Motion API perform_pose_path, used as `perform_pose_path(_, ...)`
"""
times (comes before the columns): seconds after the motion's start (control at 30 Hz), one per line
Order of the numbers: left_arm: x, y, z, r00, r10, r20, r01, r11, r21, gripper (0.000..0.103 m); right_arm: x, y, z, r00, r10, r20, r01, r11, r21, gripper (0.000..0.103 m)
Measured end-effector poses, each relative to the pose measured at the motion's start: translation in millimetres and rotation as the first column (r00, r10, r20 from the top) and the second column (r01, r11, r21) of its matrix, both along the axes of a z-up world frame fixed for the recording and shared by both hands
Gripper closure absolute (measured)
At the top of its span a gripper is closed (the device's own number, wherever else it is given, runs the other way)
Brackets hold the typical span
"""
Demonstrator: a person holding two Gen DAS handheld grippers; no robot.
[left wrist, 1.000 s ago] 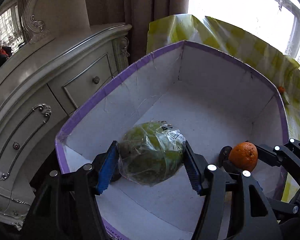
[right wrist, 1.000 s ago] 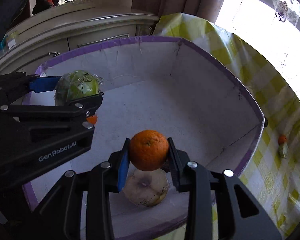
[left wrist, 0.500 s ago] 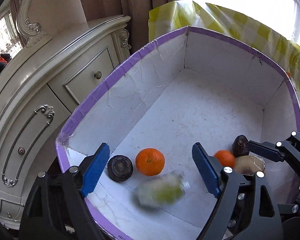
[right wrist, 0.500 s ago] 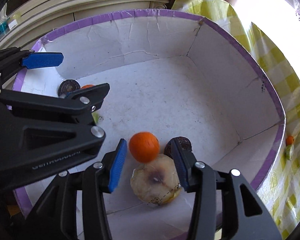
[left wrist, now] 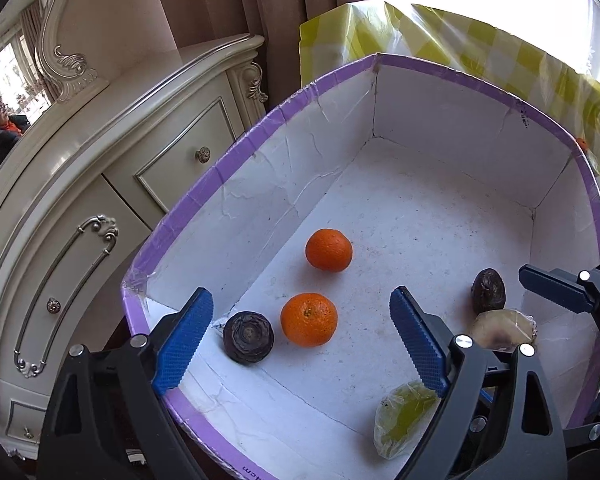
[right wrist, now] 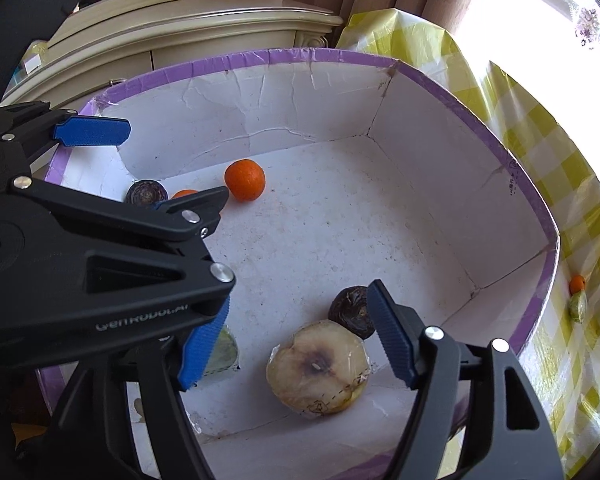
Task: Organize fruits
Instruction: 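Move both grippers back over the remaining fruits on the cloth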
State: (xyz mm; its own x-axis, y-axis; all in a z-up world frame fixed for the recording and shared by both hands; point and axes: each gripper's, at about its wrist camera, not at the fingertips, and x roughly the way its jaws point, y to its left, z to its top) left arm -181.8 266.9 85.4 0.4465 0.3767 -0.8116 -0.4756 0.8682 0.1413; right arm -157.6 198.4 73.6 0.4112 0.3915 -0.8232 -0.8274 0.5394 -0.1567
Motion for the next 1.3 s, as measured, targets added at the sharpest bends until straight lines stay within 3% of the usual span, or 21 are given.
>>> perform_pose_path(0.2,-4.7,-6.2,20.8,0.999,0.027,0.030,-0.029,0.997,0.069,0.015,-2.5,-21.6,20.2,1.000,-0.001,0.013,-0.001,0.987,0.160,0.022)
perform_pose_path(0.3,-9.4,-20.2,43.2,0.991,0.009,0.132,-0.024,0.993,0.113,0.015,1.1,-50.8,38.5,0.998,-0.032,0.057,0.013,0.954,0.298,0.017)
perform_pose_path(0.4,-13.3,-45.2,65.4,0.973,-0.035,0.228,0.000,0.988,0.152,0.015,10.3,-92.9,51.0,0.992,-0.097,0.076,0.053,0.895,0.443,0.012)
perform_pose_path(0.6,-2.4,-100.3,88.9,0.935,-0.133,0.328,0.068,0.977,0.201,0.015,46.7,-187.5,54.5,0.962,-0.271,-0.036,0.233,0.744,0.626,0.012)
perform_pose_path(0.73,16.4,-141.3,90.6,0.921,-0.205,0.332,0.141,0.968,0.208,0.015,67.4,-244.4,44.8,0.917,-0.391,-0.078,0.346,0.686,0.640,0.010)
perform_pose_path(0.97,54.5,-220.3,79.8,0.884,-0.357,0.302,0.288,0.925,0.250,0.015,97.8,-324.9,21.2,0.837,-0.540,-0.094,0.475,0.631,0.613,0.009)
perform_pose_path(1.3,120.0,-294.1,42.1,0.855,-0.473,0.212,0.425,0.874,0.235,0.015,147.8,-384.6,-18.8,0.746,-0.652,-0.137,0.602,0.572,0.556,0.008)
